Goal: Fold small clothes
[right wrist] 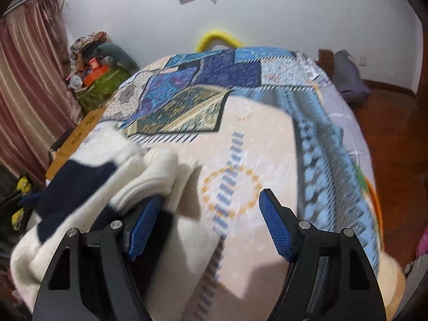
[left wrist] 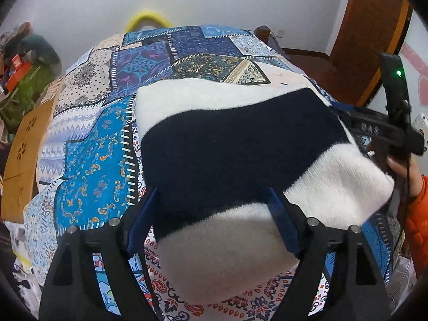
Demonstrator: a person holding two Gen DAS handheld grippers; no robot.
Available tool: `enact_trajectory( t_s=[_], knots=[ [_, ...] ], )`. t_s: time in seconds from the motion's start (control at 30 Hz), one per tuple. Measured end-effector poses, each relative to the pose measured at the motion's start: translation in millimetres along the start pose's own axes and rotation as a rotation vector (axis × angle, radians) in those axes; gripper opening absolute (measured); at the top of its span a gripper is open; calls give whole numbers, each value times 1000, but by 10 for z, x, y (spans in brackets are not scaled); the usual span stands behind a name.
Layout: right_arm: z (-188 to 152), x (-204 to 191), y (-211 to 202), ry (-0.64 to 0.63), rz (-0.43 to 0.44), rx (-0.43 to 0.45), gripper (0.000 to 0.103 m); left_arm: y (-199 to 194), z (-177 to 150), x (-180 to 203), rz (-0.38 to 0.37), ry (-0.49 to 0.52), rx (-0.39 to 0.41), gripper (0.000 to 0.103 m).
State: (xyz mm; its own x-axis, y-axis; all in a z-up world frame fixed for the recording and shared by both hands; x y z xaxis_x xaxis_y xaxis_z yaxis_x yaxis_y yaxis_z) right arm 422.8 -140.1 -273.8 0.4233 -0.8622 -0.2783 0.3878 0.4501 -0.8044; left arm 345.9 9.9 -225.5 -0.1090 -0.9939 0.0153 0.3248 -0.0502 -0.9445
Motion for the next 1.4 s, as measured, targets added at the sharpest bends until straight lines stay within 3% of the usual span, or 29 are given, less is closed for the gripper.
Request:
enact_trajectory(
  t_s=[0.1,0.23,0.33,0.4,0.63,0.8,1.0,1.17,1.3,1.4],
  knots=[
    [46,91,-216,43,-75,56,72,12,15,33,-5,2,0,84],
    [18,2,-567,42,9,68,75,8,10,69,14,11,21,85],
    [-69,-264,-785,-34,30,56,85,-36,-12,7,-20,-24,30,84],
    [-143,-474,-906,-68,66,63,85,-110,-40,-56,-50,-51,32,84],
    [-349,-988,-688,-145,69,-24,85,-453,-259,-328,-27,-90,71,84],
    [-497,-899,-434,-69,62,-107,85,-546,-382,-618,-8,-132,67,85],
    [-715,-761,-472,-48,25,-139,85,-515,-430,-774,-27,-143,50,85],
    [-496,-1026,-791,-157,-10,-58,85,-582,-264,-707,-39,-97,89,85],
    [-235,-1268,-836,-229,46,-2,85,-612,-84,-559,-53,-30,139,84],
    [-109,-1395,-683,-265,54,0,73,-507,29,-420,-73,23,147,76]
  ],
)
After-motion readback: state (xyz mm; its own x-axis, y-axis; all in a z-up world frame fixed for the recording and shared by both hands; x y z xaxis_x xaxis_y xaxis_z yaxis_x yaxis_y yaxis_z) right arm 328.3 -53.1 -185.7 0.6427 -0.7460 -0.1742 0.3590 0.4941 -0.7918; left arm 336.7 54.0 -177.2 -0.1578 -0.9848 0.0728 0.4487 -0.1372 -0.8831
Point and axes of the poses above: each gripper's, at about its wrist camera, not at the fingertips, and y roughly the way its jaws point, x to its right, z to its top, the point moved 3 cm from there along y, roughly the way its jaws point, and after that the axes turned 13 degrees about -x, right-handed, at the moved point
